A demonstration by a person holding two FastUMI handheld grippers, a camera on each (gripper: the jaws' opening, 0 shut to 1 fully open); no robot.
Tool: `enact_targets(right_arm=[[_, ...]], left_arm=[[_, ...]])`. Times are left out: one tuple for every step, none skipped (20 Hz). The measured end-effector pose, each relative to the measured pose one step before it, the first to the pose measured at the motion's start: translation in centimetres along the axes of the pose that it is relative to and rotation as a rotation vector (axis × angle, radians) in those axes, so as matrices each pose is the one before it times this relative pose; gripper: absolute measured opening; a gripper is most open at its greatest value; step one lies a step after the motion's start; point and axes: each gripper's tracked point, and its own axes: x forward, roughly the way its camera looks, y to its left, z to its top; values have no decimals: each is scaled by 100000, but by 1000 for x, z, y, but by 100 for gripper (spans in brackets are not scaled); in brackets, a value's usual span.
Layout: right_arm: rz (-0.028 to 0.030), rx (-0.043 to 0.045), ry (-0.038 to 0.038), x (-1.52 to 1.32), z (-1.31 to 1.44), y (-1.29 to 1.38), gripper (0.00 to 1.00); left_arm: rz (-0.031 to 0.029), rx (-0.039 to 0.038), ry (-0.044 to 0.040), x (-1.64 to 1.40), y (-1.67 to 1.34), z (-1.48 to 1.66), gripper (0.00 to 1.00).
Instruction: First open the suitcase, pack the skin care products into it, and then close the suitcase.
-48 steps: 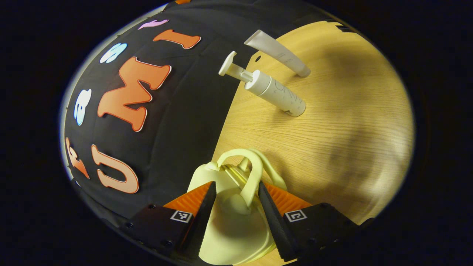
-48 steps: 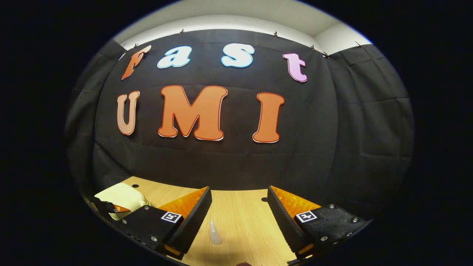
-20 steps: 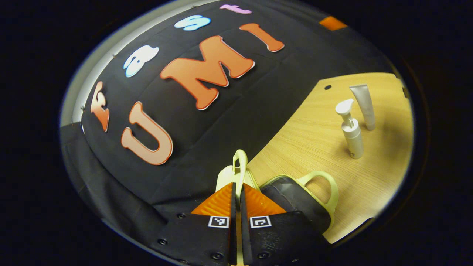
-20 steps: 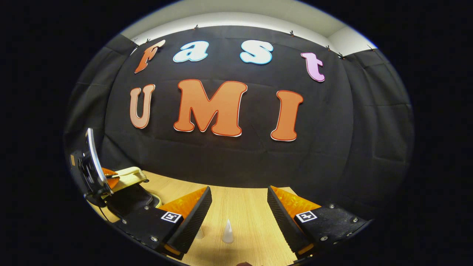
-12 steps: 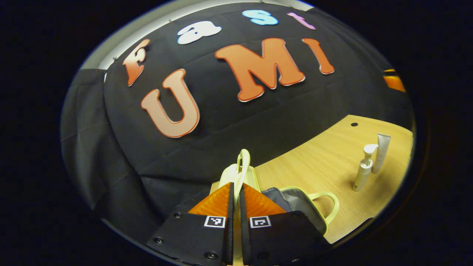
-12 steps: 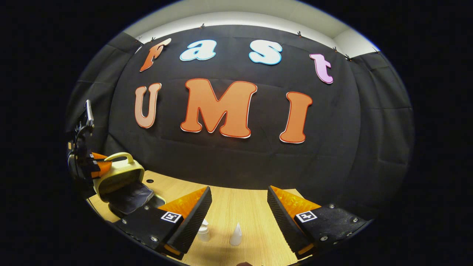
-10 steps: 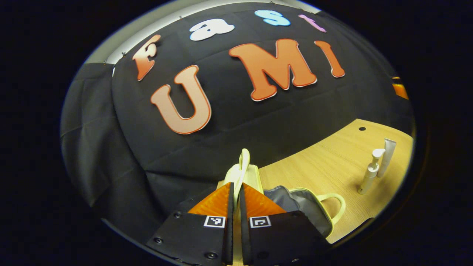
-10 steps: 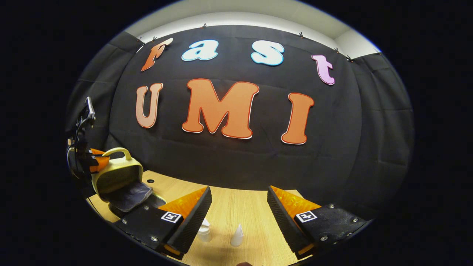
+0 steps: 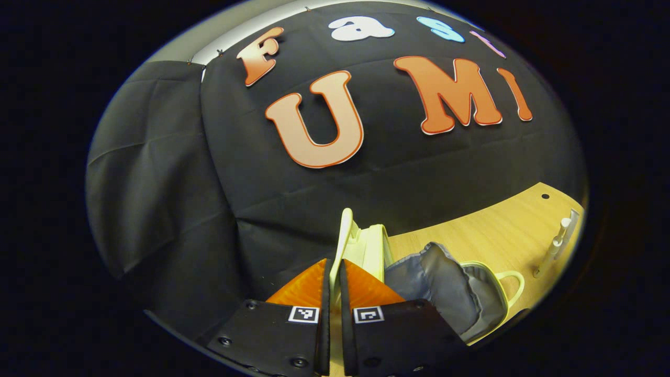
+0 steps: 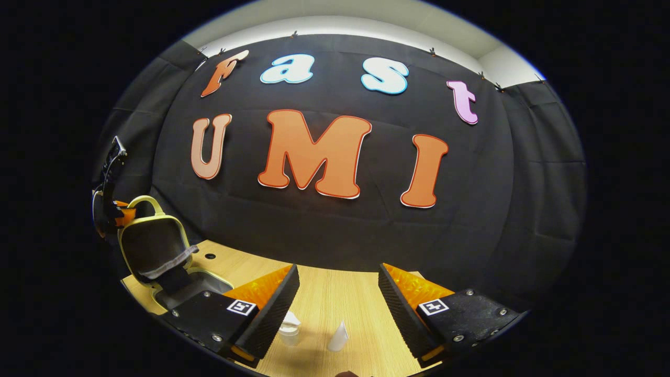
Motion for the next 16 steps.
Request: enact_targets(right_arm=[[-382,371,127,36,24,130,97],[-443,336,419,16,-98,113,97],[-505,129,382,52,-44,81,97],[-333,-39,206,34,-91,114,97],[-430,-182,-116,-36,59,108,97],[-114,-90,-44,24,81,319,97],[-479,-144,352,20,4,102,97],[-175,60,442,-13,-162,193,97],[-293,199,306,-21,-25,219,97],[-536,-11,141,-95,1,138,97],[-636,-492,96,8,93,178,97],[-890,-1040,-434,-57,115,93,97],[-73,-735,-484,3,246,406,97],[-71,-236,113,-45,-39,347,97],[261,483,288,-62,84,457,97],[49,912,467,16,20,367,97]], left_arm=[[1055,96,529,290,794,-732,10],[1173,-12,799,327,954,-633,10],[895,-582,527,384,946,-658,10],[1303,-560,1017,405,879,-600,10],[1060,-82,997,502,559,-789,10],[927,-179,682,574,753,-557,10],[284,-460,681,594,811,-750,10],[124,-759,601,531,835,-720,10],[-262,-906,1199,387,655,-942,10],[450,-562,1617,585,912,-1174,10],[446,-278,2712,624,902,-1720,10],[959,82,3638,804,897,-1584,10],[13,-425,3175,937,695,-1760,10],[-120,-1163,3446,804,631,-1460,10],[-336,-1304,3458,1235,230,-1190,10],[358,-1259,3629,1102,292,-1488,10]])
